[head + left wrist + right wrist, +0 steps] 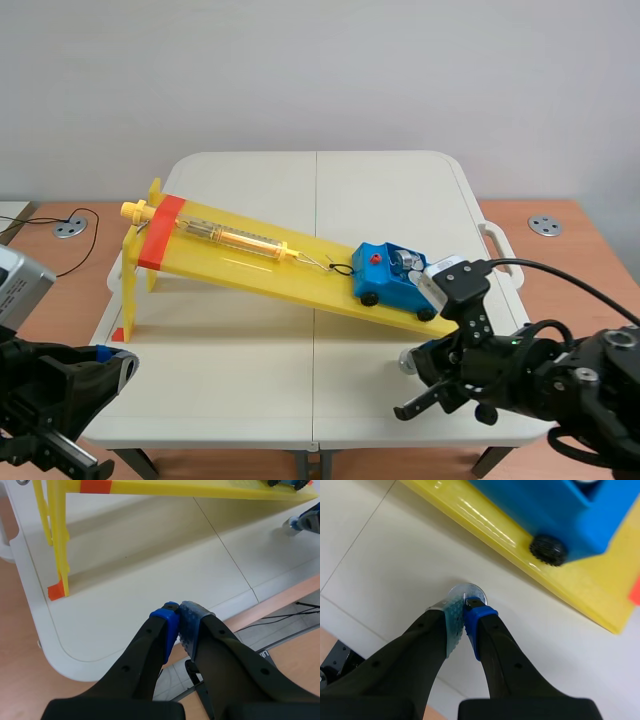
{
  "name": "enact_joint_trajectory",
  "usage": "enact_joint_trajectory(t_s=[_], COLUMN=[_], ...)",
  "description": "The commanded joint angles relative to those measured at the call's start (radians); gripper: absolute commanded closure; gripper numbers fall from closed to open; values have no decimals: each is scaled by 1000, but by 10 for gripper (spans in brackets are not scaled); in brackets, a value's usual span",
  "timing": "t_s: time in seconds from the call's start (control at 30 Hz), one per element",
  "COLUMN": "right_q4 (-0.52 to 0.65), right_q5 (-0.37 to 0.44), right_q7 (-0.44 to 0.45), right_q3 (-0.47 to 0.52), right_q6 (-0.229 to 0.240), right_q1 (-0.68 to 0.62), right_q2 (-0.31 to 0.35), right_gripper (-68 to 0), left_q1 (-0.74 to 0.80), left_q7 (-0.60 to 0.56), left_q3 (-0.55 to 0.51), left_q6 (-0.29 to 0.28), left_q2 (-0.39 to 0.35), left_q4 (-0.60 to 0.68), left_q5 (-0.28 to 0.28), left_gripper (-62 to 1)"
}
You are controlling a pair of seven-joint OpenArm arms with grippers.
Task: Place the four metal weights on the blue cart on the ramp.
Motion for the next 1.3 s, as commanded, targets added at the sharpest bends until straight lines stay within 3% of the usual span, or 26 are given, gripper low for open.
enact_joint_trajectory(t_s=[0.0,0.3,0.47,0.6,0.9,1.27], right_q4=[205,511,665,742,681,488], right_q5=[101,202,268,320,306,190], right_q7=[42,-121,-221,-224,-203,-173], right_q3=[82,258,365,415,356,203], right_q6=[36,43,43,42,0,-26], right_q1=[-9,-183,-238,-257,-120,92], right_q2=[77,157,160,152,93,-14], right_gripper=[-7,-7,-7,-7,-7,-7], left_q1=[-35,-35,-35,-35,-35,-35], left_q7=[-97,-97,-97,-97,-97,-96], left_q3=[-14,-14,-14,-14,-14,-14], left_q6=[-25,-25,-25,-25,-25,-25], left_q2=[3,3,3,3,3,3], left_q4=[51,51,51,51,51,51], left_q5=[-66,-66,-66,-67,-67,-67], left_gripper=[-29,-29,-29,-29,-29,-29])
